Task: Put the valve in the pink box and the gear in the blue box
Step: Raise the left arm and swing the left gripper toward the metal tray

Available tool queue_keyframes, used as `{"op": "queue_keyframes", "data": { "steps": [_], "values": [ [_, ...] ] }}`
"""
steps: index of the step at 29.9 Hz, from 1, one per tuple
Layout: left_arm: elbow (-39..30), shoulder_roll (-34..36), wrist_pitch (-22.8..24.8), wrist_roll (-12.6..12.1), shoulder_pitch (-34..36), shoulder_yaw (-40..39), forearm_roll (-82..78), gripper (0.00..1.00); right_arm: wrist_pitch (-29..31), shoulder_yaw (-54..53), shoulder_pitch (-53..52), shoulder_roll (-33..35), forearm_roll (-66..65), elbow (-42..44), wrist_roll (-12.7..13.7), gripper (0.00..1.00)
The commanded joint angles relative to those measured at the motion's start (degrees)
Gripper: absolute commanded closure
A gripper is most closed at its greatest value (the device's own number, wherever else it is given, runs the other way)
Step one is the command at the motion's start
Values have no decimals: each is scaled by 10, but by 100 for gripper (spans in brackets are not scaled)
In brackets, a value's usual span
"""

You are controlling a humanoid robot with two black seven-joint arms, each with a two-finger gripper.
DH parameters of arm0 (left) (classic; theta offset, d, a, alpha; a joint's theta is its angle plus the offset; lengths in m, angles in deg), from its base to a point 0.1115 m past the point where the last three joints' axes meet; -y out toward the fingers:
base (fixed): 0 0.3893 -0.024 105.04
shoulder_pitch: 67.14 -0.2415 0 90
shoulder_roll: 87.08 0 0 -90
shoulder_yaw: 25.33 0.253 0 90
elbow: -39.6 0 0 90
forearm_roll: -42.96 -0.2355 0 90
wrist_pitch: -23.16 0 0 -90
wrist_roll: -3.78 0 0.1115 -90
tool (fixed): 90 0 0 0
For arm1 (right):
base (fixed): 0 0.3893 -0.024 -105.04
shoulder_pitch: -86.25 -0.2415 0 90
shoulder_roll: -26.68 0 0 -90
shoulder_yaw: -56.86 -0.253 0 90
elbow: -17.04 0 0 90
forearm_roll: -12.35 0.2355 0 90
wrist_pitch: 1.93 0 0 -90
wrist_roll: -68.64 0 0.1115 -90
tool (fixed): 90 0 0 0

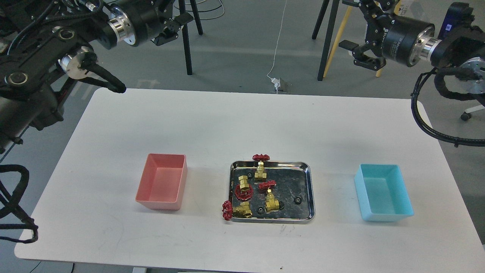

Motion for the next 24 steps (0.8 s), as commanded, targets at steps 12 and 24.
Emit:
{"op": "queue_keyframes", "data": {
  "steps": [12,24],
  "values": [
    [95,-25,48,48,-6,-38,105,0,2,-2,6,7,-1,2,0,2],
    [-78,-50,-196,204,-44,74,-450,0,2,-7,-4,13,-1,3,-3,2]
  ]
}}
